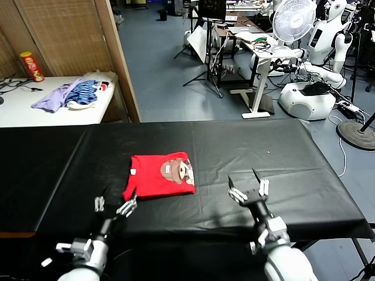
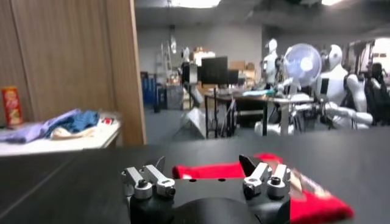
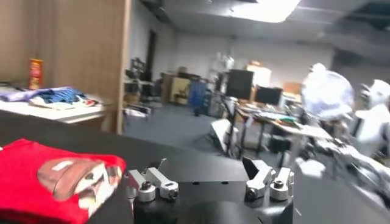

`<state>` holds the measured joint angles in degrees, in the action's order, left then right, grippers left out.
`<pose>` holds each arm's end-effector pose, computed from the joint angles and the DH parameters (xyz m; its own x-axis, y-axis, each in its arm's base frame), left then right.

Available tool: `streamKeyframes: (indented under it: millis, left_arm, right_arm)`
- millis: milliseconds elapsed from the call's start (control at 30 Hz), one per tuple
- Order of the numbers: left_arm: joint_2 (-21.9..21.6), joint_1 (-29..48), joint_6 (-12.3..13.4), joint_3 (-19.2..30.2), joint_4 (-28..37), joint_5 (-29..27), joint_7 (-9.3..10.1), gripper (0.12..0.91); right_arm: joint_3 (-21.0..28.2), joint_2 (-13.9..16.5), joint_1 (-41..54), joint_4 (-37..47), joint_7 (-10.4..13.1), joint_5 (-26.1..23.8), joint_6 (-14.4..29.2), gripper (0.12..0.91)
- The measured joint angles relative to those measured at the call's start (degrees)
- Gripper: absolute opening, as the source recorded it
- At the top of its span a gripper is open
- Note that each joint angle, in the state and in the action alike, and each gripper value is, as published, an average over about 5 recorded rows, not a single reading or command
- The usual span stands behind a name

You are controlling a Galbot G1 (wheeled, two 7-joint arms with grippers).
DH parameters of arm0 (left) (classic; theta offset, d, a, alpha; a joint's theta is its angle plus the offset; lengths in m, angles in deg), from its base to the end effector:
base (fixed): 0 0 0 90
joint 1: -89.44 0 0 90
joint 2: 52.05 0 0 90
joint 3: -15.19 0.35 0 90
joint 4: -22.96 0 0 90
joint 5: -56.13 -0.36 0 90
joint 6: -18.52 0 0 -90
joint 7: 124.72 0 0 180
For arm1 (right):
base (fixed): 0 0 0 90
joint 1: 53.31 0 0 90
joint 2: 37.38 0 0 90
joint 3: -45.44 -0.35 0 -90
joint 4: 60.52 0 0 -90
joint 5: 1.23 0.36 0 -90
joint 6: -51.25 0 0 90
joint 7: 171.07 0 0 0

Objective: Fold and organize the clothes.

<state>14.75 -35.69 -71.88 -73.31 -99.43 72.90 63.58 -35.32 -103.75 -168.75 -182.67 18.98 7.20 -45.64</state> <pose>0.1636 0.0546 -0.2956 -0.9917 0.0883 0.0931 0.0919 0.9952 0.0344 0.2009 -0.0187 -0.2780 -0.9864 -0.1526 0.0602 -0.1604 0.9744 -0.1578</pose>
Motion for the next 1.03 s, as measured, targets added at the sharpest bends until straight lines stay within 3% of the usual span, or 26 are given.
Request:
streamKeyframes:
  millis: [233,467,700,1033]
  left_arm:
    - [-0.5,-8.4,-1.0,-2.1,-2.6,0.9,1.27,0.798]
    - [-0.9,-15.2,-9.3,-5.1,-7.1,6.4,4.34,0.798]
    - [-1.2,-18.1,-14.0,-7.7,-11.1,7.3,4.62,0.798]
    - [-1.3,-18.3,-15.2,-9.2,-12.0,8.2,4.26,0.798]
  right_arm:
    - [-2.2,-1.9,-12.8,-7.9,5.0,2.4,-2.6,0.798]
    - [-4.5,-2.5,-21.6,-13.6,8.4,6.5,-10.4,0.798]
    - [-5.0,-2.7,-24.4,-15.4,8.8,7.0,-12.7,0.798]
    - [-5.1,-2.7,-25.2,-15.9,8.7,7.0,-13.0,0.798]
